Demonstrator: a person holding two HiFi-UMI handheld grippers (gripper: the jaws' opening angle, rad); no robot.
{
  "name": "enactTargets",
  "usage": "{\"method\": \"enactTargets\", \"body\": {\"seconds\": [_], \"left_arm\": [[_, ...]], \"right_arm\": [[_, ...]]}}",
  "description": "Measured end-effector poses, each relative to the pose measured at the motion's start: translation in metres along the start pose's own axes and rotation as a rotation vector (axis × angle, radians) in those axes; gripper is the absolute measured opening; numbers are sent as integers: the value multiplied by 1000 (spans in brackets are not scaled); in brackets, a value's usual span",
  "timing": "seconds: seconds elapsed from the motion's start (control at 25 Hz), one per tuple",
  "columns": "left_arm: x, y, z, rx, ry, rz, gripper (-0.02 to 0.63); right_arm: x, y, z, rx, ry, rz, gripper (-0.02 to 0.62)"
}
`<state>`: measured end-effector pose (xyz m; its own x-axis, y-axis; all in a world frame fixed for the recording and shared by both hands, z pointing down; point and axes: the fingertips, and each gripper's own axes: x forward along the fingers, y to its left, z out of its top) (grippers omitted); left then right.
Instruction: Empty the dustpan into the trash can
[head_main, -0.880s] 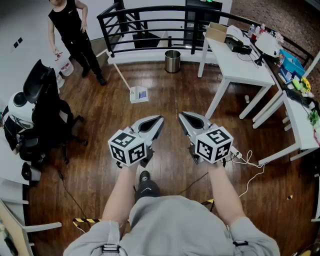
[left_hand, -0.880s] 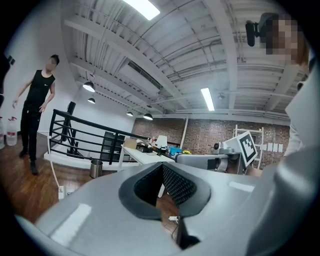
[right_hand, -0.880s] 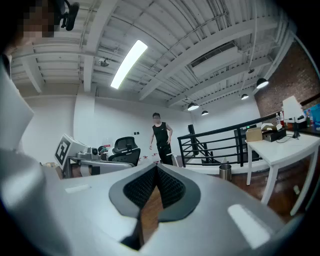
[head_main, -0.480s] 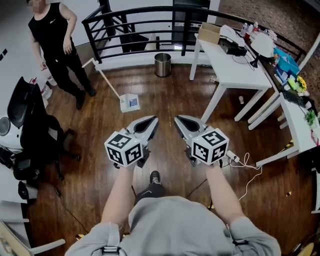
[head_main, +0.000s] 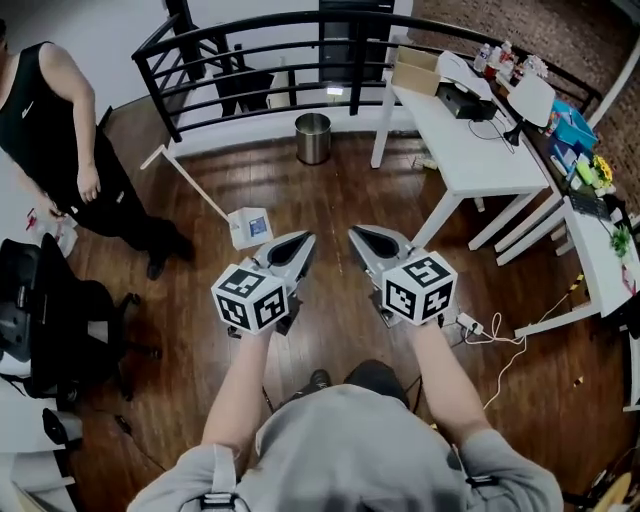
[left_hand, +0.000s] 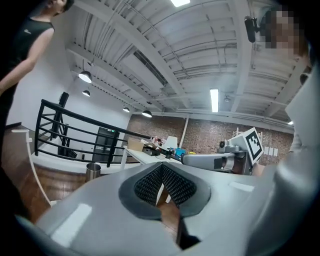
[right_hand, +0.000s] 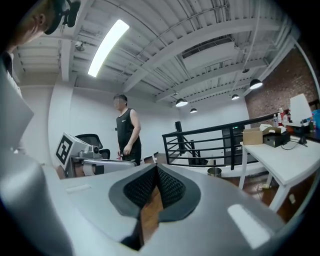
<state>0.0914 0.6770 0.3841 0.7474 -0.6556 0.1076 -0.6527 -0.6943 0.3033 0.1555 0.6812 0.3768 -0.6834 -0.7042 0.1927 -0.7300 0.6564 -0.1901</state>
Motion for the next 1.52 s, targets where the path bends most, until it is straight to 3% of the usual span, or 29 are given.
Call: {"method": "enactTargets", "body": {"seconds": [0.2, 0.4, 0.72, 0.96, 1.16, 1.28, 1.52], "left_arm": [[42, 68, 12, -15, 3, 22, 5], [93, 150, 33, -11, -10, 95, 5], [140, 282, 81, -40, -50, 295, 5], [114, 372, 90, -88, -62, 482, 5], [74, 450, 88, -92, -74, 606, 5], [45, 506, 91, -81, -97, 675, 5], [-4, 614, 91, -82, -137, 720, 5]], "right_arm": [[71, -48, 8, 14, 19, 18, -2], [155, -104, 23, 14, 25, 87, -2], [303, -162, 69, -2, 59, 274, -2], [397, -143, 84, -4, 96, 450, -2], [467, -110, 76, -19, 133, 538, -2], [516, -91, 70, -45, 161, 565, -2], [617, -43, 82, -98, 175, 568, -2]]}}
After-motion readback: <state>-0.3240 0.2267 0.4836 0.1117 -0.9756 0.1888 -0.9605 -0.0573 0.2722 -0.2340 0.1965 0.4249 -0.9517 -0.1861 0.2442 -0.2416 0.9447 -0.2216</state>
